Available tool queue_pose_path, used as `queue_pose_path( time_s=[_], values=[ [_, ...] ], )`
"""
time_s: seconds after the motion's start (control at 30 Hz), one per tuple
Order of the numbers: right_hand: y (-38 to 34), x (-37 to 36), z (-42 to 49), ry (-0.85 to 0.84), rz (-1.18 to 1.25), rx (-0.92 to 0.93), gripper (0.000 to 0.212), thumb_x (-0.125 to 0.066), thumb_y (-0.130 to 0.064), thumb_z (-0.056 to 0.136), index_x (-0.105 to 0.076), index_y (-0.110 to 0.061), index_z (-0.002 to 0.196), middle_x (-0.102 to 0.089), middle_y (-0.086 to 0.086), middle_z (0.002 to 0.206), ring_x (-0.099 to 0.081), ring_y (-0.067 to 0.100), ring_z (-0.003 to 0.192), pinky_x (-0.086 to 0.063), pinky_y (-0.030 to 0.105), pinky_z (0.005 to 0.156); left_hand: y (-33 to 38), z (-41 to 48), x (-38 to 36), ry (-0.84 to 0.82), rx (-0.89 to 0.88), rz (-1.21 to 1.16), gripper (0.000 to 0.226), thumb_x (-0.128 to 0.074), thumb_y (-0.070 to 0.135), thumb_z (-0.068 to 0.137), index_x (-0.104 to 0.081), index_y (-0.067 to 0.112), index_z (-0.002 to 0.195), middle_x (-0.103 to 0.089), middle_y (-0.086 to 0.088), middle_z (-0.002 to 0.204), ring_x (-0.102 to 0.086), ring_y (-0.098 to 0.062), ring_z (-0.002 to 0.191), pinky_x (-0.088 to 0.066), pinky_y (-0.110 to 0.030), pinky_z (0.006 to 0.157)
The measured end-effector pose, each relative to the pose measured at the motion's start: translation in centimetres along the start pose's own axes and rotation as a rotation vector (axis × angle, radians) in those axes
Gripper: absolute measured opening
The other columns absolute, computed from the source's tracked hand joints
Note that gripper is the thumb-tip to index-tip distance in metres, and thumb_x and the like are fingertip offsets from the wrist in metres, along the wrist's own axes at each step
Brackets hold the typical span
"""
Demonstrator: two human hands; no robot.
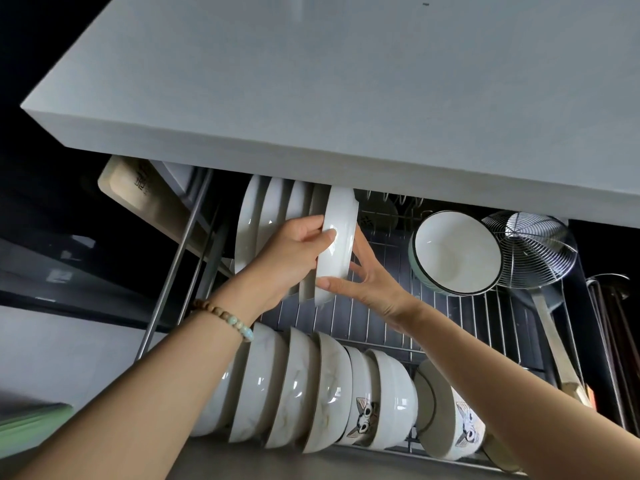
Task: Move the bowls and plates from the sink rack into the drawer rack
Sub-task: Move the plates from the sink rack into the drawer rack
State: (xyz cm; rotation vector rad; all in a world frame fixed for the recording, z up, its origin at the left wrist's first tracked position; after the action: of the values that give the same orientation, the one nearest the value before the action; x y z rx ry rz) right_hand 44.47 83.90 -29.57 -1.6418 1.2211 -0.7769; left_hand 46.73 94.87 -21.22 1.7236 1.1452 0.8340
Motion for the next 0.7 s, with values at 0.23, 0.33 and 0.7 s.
queue_pose_path(
  time_s=[0.23, 0.33, 0.7],
  values=[
    [0.7, 0.3, 0.5, -0.016, -0.015, -0.009, 0.110, -0.083, -0.031, 0.069, -0.009, -0.049, 0.148, -0.035, -0.021, 0.149, -0.038, 0.008, 0.136, -0.036, 0.032, 0.111, -0.2, 0.6, -0.2, 0.012, -0.007, 0.033, 0.024, -0.042, 0.008, 0.098, -0.063, 0.015, 0.108, -0.069, -0.010, 0.109, -0.065, -0.026, 0.105, -0.050, -0.035, 0.092],
    [0.9, 0.3, 0.5, -0.019, -0.013, -0.008, 0.110, -0.084, -0.034, 0.067, -0.011, -0.051, 0.147, -0.033, -0.020, 0.151, -0.038, 0.013, 0.137, -0.033, 0.043, 0.115, -0.2, 0.8, -0.3, 0.004, -0.005, 0.040, 0.025, -0.043, 0.006, 0.098, -0.063, 0.020, 0.105, -0.070, -0.003, 0.103, -0.066, -0.021, 0.100, -0.052, -0.031, 0.089],
    [1.0, 1.0, 0.1, -0.015, -0.013, -0.016, 0.098, -0.081, -0.027, 0.075, -0.018, -0.042, 0.149, -0.039, -0.014, 0.149, -0.048, 0.009, 0.128, -0.044, 0.027, 0.102, 0.1, 0.5, 0.9, 0.261, -0.041, 0.102, 0.021, -0.067, 0.008, 0.084, -0.067, 0.005, 0.105, -0.068, -0.004, 0.088, -0.067, -0.012, 0.073, -0.058, -0.023, 0.065]
  ],
)
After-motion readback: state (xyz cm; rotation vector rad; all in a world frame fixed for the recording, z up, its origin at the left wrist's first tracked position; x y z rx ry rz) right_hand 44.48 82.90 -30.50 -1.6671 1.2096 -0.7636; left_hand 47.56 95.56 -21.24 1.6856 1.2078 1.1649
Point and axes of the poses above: each hand's wrist, its own z-axis towards the middle knuckle, its own x-axis out of the back of the hand, y = z × x, the point moved 7 cm from there along z, towards the middle knuckle
